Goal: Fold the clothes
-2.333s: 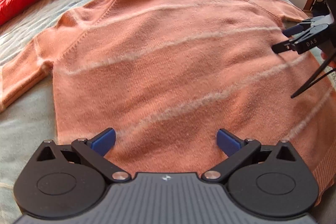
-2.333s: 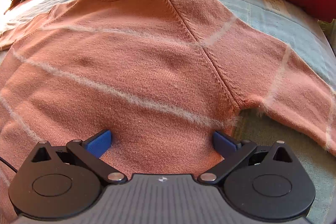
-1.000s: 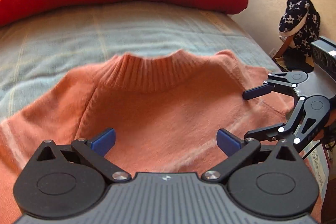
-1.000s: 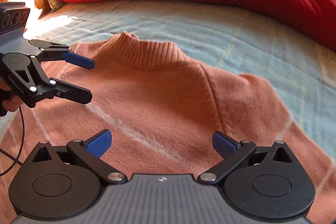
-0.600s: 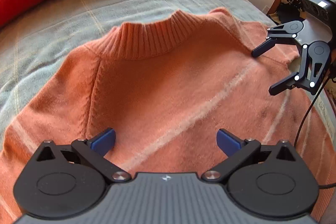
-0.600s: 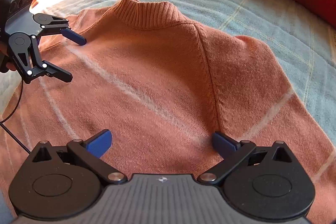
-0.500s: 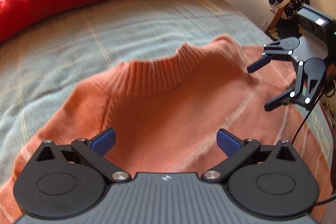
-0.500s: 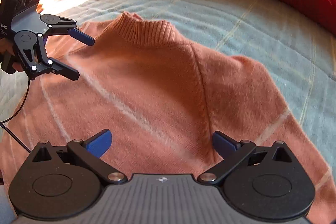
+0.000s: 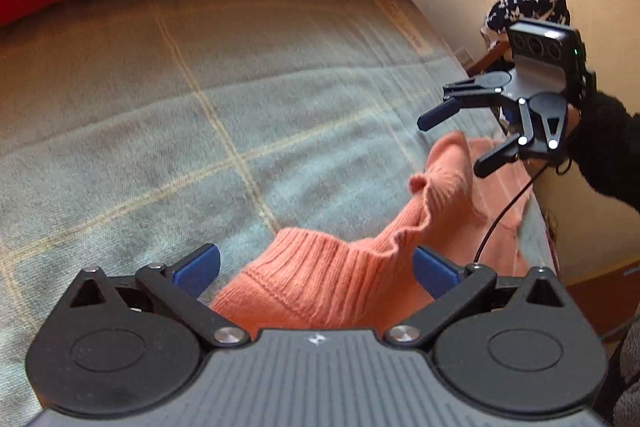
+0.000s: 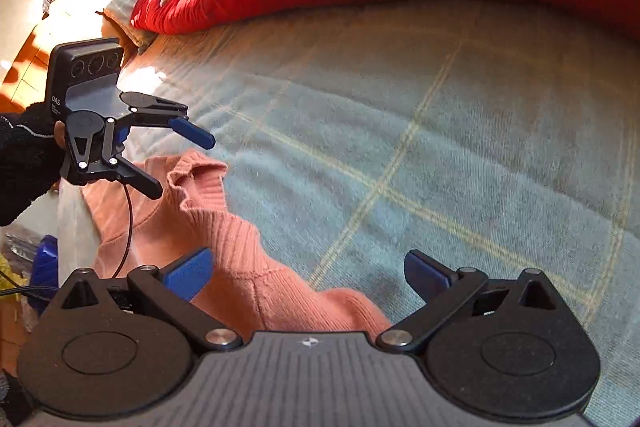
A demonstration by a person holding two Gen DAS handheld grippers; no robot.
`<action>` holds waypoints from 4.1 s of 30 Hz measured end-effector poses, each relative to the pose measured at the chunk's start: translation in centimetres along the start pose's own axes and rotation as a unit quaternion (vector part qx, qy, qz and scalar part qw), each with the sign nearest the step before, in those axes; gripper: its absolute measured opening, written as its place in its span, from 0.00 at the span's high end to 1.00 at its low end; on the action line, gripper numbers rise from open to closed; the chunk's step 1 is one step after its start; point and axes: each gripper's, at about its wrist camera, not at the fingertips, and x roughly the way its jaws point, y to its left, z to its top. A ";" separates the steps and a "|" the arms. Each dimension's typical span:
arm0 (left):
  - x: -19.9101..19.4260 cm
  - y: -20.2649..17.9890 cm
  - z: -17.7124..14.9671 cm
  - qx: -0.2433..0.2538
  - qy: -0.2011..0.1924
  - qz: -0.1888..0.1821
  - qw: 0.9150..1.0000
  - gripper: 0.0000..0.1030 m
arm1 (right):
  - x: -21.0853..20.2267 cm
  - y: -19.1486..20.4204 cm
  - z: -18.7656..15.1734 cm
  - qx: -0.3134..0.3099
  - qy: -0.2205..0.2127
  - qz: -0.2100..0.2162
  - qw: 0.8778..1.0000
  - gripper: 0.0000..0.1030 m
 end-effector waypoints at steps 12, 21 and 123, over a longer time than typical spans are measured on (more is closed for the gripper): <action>2.1 0.6 -0.8 -0.023 0.108 -0.127 0.986 0.01 | 2.8 -0.4 -0.9 0.075 0.134 0.222 0.963 0.00; -2.2 1.3 1.2 -0.072 -0.001 -0.207 0.976 0.01 | 0.3 -1.2 1.1 0.123 0.023 0.348 0.929 0.00; 1.8 -4.3 -9.6 -0.080 -0.108 -0.012 0.991 0.02 | 6.0 -6.2 3.2 0.175 0.121 0.352 0.911 0.00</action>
